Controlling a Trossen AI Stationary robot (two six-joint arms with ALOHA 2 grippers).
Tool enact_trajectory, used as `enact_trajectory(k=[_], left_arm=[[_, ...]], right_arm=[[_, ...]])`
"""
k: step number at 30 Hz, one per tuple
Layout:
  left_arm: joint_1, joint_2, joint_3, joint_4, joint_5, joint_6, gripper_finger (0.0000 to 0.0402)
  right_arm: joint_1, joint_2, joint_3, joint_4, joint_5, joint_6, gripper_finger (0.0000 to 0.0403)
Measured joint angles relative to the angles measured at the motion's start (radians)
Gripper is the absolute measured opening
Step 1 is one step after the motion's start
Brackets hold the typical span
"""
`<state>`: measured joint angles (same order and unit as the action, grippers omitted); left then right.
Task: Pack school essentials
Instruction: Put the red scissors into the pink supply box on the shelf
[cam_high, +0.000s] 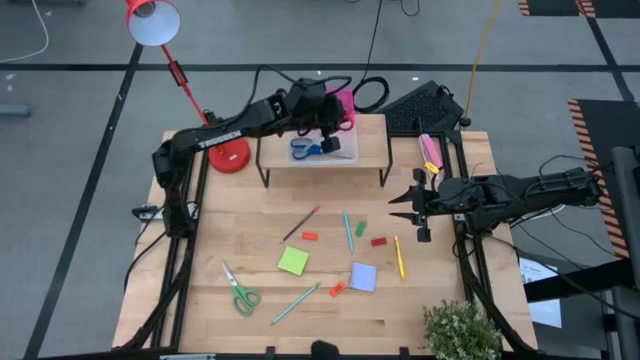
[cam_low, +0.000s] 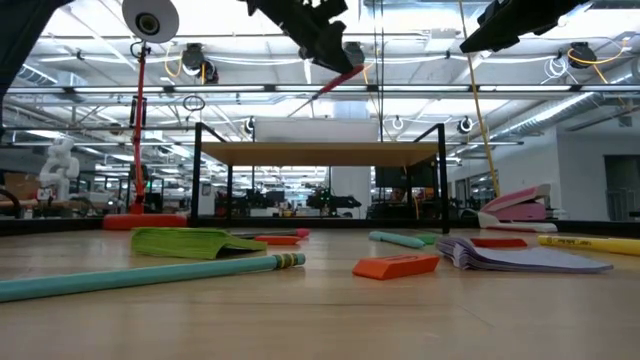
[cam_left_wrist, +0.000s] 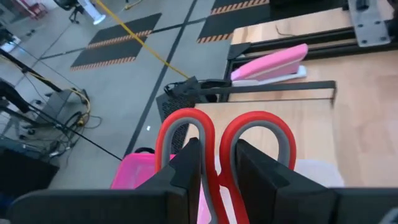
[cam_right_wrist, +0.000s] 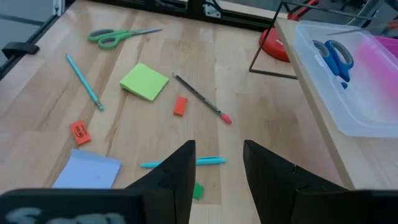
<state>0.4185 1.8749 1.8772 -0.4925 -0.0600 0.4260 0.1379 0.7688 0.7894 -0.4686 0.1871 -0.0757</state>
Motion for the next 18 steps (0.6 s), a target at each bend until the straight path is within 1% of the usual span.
enact_trajectory(k=[4,11,18], left_arm=[[0.025,0.025,-0.004,0.015,0.051,0.002,0.0088],[0.047,0.069,-0.007,0.006,0.052,0.006,0.0088],[0.041,0.07,-0.007,-0.067,0.052,0.007,0.0088]], right_arm=[[0.0,-0.008,-0.005,0.001,0.0,-0.011,0.013],[0.0,-0.008,-0.005,0.0,0.0,-0.015,0.013],[0.0,-0.008,-0.005,0.001,0.0,-0.02,0.013]])
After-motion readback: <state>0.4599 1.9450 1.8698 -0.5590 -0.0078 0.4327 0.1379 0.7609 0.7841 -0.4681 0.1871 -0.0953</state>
